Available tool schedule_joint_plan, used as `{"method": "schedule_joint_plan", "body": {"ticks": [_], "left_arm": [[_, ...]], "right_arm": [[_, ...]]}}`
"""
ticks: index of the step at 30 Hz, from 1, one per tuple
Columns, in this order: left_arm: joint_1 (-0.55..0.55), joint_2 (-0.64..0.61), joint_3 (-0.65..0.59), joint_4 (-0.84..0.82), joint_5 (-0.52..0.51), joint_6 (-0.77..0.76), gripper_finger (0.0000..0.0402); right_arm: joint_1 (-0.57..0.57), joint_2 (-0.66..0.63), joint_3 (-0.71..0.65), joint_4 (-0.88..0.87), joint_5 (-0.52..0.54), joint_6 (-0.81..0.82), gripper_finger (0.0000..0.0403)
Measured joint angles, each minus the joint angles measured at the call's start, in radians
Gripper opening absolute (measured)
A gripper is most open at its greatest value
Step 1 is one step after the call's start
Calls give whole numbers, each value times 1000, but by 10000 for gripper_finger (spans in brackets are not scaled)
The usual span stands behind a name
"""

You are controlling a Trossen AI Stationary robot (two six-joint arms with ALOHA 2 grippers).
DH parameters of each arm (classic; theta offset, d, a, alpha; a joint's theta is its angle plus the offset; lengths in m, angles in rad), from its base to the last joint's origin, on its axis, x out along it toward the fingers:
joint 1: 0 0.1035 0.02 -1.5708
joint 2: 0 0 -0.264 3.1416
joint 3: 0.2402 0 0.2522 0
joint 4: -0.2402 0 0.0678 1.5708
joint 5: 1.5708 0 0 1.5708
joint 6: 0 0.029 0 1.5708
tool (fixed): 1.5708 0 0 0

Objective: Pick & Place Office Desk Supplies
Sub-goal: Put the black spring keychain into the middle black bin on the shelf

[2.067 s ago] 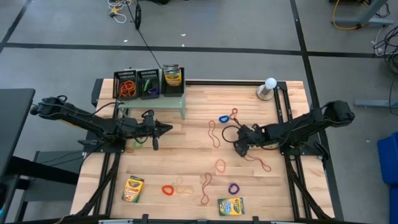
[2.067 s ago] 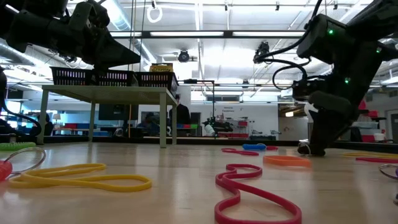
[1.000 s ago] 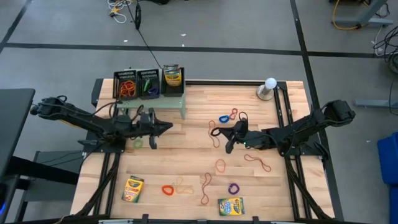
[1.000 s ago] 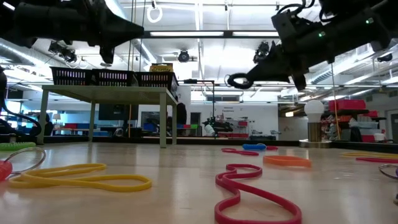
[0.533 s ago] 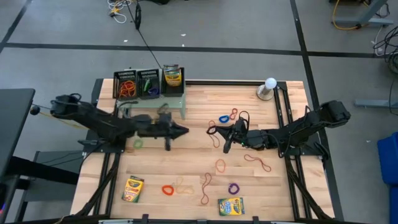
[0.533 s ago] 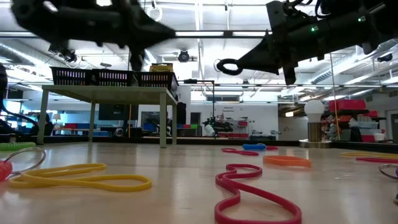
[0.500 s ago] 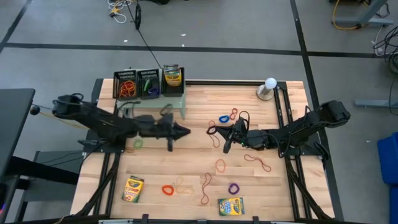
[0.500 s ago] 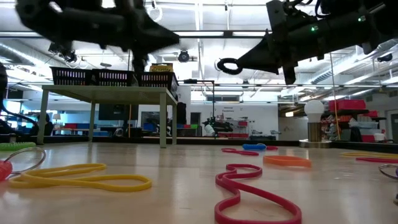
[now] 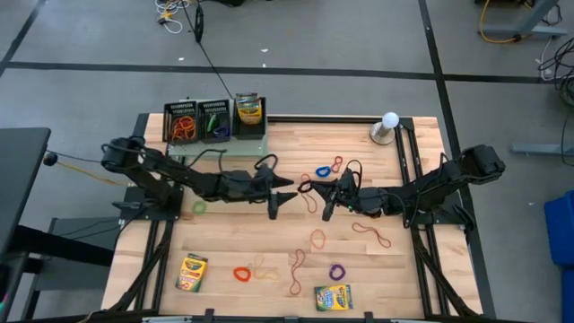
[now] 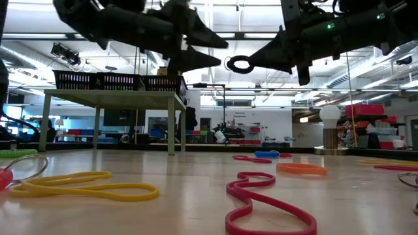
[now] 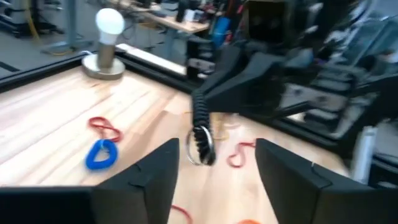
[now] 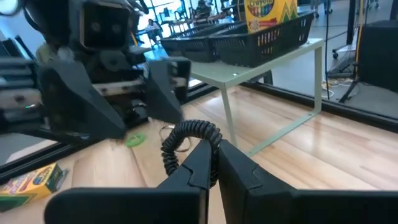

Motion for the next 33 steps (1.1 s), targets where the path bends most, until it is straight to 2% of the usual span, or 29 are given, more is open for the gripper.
{"method": "schedule_joint_plan", "body": {"ticks": [4, 8, 11, 16, 17, 19, 23, 29, 33], "left_arm": [[3, 52, 46, -12, -15, 17, 233], [2, 85, 83, -11, -5, 38, 211], [2, 87, 89, -10, -12, 39, 163], [10, 87, 89, -12, -15, 61, 41], [9, 85, 89, -15, -13, 69, 25], [9, 67, 89, -41, -7, 78, 19], [0, -24, 89, -152, -59, 104, 20], [-29, -239, 89, -410, -231, 155, 18], [-48, -399, 89, -587, -366, 159, 18]], "right_arm": [[0, 0, 0, 29, -2, -14, 20], [6, 0, 0, 42, -4, -30, 20], [12, 0, 0, 55, -5, -42, 20], [17, 0, 0, 89, -34, -65, 21], [17, 0, 0, 90, -40, -65, 22], [18, 0, 0, 89, -44, -65, 31], [17, 0, 0, 78, -44, -62, 75], [17, 0, 0, 58, -41, -55, 149], [16, 0, 0, 46, -40, -55, 161]]}}
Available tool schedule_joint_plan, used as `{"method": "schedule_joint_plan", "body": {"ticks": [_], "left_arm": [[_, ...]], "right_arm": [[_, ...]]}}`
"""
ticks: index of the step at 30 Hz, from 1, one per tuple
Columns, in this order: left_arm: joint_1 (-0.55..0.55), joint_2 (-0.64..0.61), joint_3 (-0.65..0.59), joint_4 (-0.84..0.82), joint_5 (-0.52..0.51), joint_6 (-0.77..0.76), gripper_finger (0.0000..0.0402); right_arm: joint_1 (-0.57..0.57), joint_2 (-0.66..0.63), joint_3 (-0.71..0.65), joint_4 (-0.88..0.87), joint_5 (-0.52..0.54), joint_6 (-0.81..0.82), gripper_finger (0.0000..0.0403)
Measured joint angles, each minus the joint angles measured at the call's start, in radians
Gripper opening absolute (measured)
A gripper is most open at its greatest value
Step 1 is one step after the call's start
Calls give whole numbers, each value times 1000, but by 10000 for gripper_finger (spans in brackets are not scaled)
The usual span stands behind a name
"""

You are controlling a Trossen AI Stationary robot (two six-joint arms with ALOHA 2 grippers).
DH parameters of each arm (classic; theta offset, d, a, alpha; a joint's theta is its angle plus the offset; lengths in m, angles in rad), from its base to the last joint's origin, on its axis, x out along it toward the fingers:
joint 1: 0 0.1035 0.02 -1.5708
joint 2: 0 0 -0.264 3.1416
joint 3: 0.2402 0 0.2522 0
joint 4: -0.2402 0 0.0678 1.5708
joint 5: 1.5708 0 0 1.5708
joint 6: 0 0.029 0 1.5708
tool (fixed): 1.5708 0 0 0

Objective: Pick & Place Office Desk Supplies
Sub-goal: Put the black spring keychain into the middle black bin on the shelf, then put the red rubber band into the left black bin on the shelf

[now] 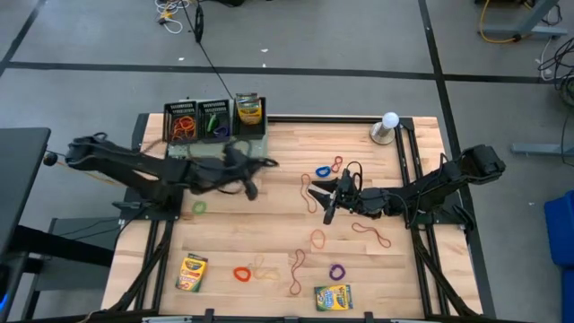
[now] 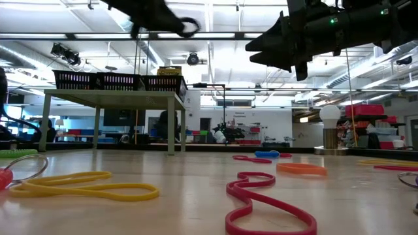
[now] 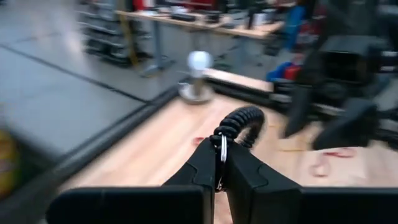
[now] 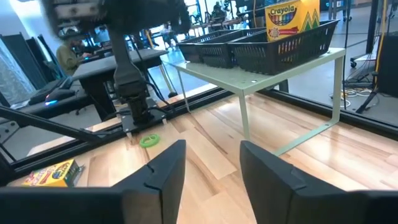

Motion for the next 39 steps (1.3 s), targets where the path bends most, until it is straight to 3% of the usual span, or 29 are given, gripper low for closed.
{"method": "schedule_joint_plan", "body": {"ticks": [6, 9, 13, 16, 22, 26, 39], "left_arm": [[18, -234, 14, -326, -258, 2, 18], [72, -316, 33, -457, -302, -13, 18], [240, -359, 35, -545, -235, 11, 18], [416, -352, 35, -574, -88, 43, 18], [718, -302, 35, -585, 201, 69, 27], [829, -270, 35, -587, 332, 81, 46], [874, -255, 39, -607, 264, 147, 160]], "right_arm": [[0, 0, 0, -7, 0, 0, 116], [0, 0, 0, -18, 1, 0, 78], [-3, 0, 0, -20, 1, -1, 29], [-2, 0, 0, -24, 0, -3, 6], [-2, 0, 0, -27, -2, 0, 17], [-2, 0, 0, -28, -3, 0, 17], [-2, 0, 0, -39, -13, 0, 11]]}}
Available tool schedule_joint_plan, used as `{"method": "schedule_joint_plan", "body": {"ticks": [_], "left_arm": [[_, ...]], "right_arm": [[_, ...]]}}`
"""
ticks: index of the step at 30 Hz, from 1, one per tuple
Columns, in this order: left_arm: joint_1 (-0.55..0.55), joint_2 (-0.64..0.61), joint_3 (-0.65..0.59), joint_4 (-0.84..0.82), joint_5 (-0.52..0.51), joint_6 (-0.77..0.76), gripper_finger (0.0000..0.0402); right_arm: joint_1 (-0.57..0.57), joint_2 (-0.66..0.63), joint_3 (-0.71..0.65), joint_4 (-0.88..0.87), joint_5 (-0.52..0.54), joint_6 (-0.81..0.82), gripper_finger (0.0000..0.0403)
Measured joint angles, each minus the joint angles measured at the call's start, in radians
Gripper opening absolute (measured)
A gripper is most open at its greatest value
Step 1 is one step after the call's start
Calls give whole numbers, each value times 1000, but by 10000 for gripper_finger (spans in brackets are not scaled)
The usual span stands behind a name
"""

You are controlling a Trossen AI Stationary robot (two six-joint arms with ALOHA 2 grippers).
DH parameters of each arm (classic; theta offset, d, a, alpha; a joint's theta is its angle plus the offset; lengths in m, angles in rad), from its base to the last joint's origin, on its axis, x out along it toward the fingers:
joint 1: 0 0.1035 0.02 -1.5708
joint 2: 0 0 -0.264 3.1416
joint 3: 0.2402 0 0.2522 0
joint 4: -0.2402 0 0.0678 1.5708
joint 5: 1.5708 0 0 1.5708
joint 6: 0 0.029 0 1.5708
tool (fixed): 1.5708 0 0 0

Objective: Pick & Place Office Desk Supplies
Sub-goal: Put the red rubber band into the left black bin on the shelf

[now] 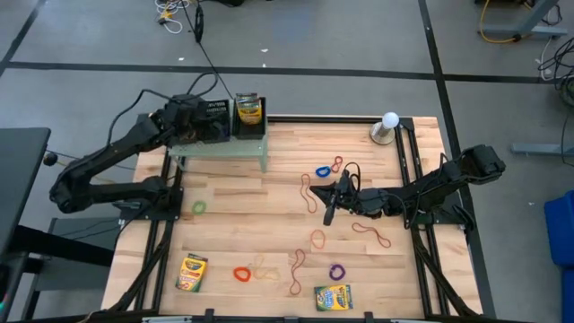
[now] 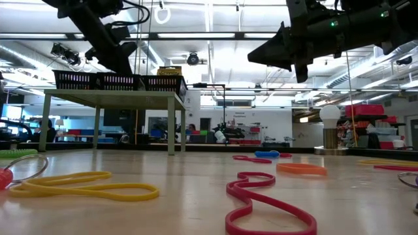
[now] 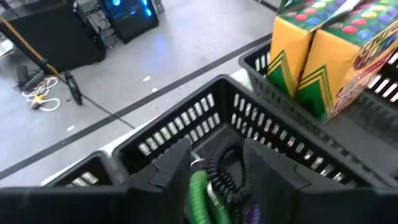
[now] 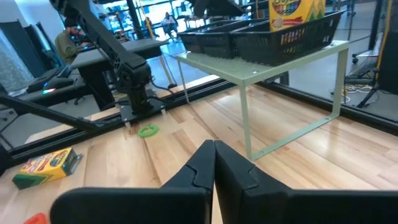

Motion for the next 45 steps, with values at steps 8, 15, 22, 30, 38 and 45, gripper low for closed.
{"method": "schedule_joint_plan", "body": {"ticks": [8, 15, 22, 30, 38, 45], "left_arm": [[-57, -54, 128, -147, 51, 19, 188], [-357, -78, 90, -138, 45, 13, 107], [-626, -69, -12, 5, -150, -14, 32], [-678, 65, -29, 65, -5, -166, 14], [-905, 202, -256, 663, -22, -50, 5], [-962, 342, -509, 1275, -62, -57, 6]], "right_arm": [[0, 0, 0, -4, -18, 0, 9], [0, 0, 0, -4, -17, -8, 9], [0, 0, 0, -4, -16, -11, 9], [0, 0, 0, -12, -15, -12, 9], [1, 0, 0, -23, -15, -33, 9], [-3, 0, 0, -91, -9, -8, 9]]}}
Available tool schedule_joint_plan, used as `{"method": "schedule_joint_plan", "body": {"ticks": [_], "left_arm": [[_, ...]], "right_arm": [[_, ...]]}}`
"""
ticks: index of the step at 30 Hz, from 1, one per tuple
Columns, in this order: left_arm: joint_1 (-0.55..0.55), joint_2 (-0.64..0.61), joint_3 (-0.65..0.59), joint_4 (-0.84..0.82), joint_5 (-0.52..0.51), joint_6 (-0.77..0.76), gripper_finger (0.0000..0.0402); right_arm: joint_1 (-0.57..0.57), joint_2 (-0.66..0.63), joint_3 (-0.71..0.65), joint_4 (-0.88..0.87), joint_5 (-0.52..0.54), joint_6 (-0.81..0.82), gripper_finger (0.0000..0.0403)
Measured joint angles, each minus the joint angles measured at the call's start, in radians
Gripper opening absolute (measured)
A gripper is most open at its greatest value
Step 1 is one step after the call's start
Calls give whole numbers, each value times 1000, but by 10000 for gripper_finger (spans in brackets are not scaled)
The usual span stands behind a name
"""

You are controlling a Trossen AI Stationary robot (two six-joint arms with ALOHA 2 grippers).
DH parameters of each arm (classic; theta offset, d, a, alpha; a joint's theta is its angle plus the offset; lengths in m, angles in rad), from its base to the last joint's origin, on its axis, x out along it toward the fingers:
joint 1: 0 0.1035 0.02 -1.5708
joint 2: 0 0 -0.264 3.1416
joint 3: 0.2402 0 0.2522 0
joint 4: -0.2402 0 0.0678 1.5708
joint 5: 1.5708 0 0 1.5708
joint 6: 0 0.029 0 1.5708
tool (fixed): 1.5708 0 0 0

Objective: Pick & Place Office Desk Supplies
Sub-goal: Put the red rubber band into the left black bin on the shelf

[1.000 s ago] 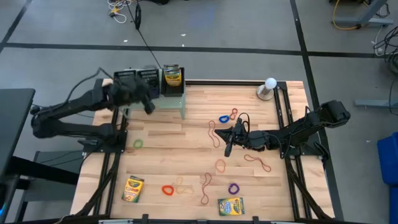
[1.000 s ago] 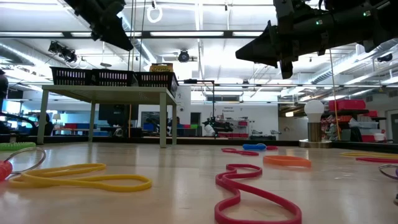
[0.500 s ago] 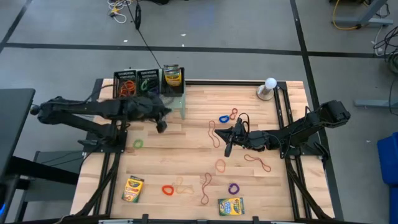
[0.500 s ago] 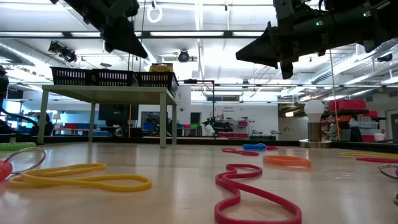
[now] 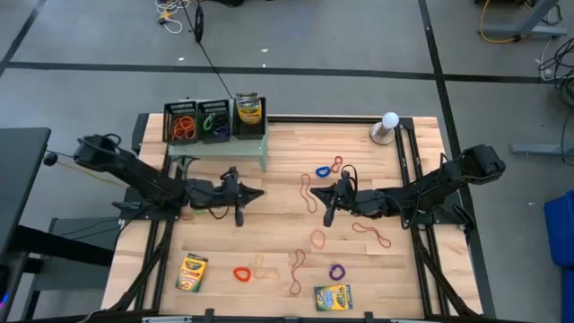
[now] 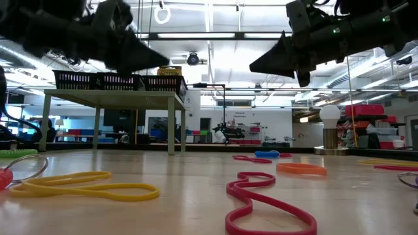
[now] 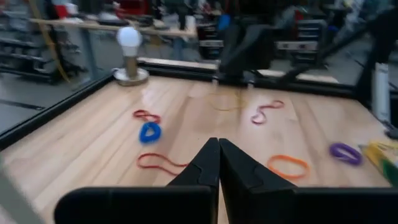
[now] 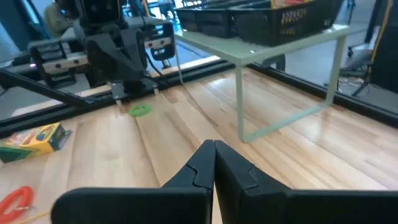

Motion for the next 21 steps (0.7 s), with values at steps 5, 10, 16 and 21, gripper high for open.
{"method": "schedule_joint_plan", "body": {"ticks": [5, 10, 16, 21], "left_arm": [[2, 94, -68, 222, -98, 43, 6], [2, 136, -76, 295, -120, 81, 7], [0, 137, -76, 292, -119, 74, 7], [0, 137, -76, 281, -120, 57, 7]], "right_arm": [[-3, -1, 0, -73, 38, 59, 9], [2, -68, 0, -291, 40, 185, 9], [21, -178, 106, -924, -51, 443, 11], [44, -180, 198, -1337, -224, 589, 47]]}}
